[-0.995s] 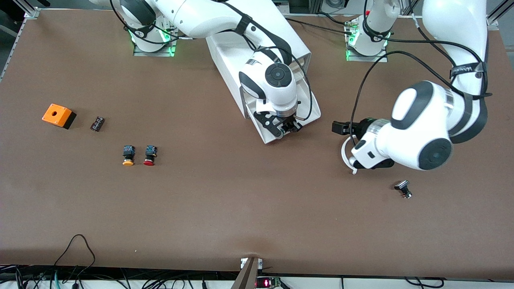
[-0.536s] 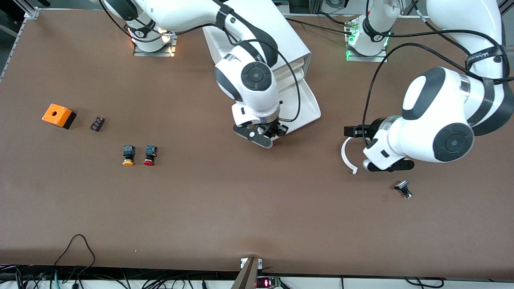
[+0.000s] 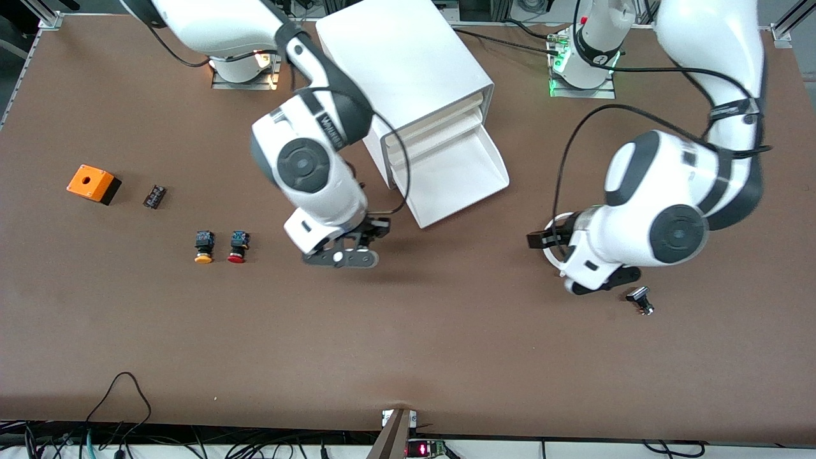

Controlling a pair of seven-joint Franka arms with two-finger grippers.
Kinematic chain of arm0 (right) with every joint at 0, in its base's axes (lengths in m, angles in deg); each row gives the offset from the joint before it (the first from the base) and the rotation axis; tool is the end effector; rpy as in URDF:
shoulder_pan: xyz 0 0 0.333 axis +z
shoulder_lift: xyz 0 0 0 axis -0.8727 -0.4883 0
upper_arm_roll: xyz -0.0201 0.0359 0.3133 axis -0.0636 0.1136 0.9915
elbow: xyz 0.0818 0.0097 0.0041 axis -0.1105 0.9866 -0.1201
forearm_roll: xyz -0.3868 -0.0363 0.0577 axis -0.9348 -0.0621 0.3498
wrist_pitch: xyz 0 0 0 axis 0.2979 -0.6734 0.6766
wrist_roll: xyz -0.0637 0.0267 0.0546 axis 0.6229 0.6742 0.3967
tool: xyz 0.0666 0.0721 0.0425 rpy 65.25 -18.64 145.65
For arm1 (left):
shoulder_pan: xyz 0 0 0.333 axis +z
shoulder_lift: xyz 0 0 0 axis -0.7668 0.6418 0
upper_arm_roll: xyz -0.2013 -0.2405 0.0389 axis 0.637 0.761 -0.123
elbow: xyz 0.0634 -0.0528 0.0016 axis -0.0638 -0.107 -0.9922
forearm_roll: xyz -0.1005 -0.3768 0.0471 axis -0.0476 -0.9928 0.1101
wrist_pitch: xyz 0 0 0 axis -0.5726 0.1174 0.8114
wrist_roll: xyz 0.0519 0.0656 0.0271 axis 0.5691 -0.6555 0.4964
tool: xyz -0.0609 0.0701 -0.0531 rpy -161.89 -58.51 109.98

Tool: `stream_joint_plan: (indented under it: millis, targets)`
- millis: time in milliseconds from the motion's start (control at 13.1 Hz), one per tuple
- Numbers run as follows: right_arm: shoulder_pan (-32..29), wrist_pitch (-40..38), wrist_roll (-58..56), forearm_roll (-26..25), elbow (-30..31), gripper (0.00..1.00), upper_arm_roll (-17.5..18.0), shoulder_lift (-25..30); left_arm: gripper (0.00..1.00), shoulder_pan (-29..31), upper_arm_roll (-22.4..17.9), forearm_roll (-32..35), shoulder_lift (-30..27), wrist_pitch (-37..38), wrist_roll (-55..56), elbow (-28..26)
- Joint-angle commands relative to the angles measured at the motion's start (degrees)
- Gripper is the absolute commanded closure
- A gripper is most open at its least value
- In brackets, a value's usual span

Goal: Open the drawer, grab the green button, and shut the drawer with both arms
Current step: 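Push the drawer closed with the left gripper while the right gripper carries button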

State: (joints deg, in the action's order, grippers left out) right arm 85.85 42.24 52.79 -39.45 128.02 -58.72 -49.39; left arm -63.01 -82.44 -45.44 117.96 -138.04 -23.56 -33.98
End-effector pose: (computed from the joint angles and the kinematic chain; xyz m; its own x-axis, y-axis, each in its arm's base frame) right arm 0.6453 0.3867 0.4004 0.9988 0.0190 -0.0449 0.0154 -0.9968 -0.0785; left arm 0.6601 -0.2262 0.3955 0.9073 0.2800 -0.3138 0.2942 -0.9557 -0.0020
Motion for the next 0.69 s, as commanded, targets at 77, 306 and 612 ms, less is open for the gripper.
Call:
stream_joint_plan:
  millis: [77, 306, 612]
  targets:
    - [-8.0, 12.0, -13.7, 2.4, 22.5, 1.0, 0.5, 10.9, 0.05, -2.3, 0.2, 1.5, -1.1, -9.2, 5.2, -10.1]
    - [-11.2, 18.9, -18.0, 2.4, 31.9, 1.0, 0.2, 12.4, 0.08, -5.8, 0.2, 2.4, -1.8, -14.2, 9.0, -14.7]
    - [-14.4, 26.5, -21.6, 2.1, 40.9, 1.0, -1.1, 12.2, 0.1, -9.6, 0.3, 5.0, -3.3, -23.8, 15.2, -23.9]
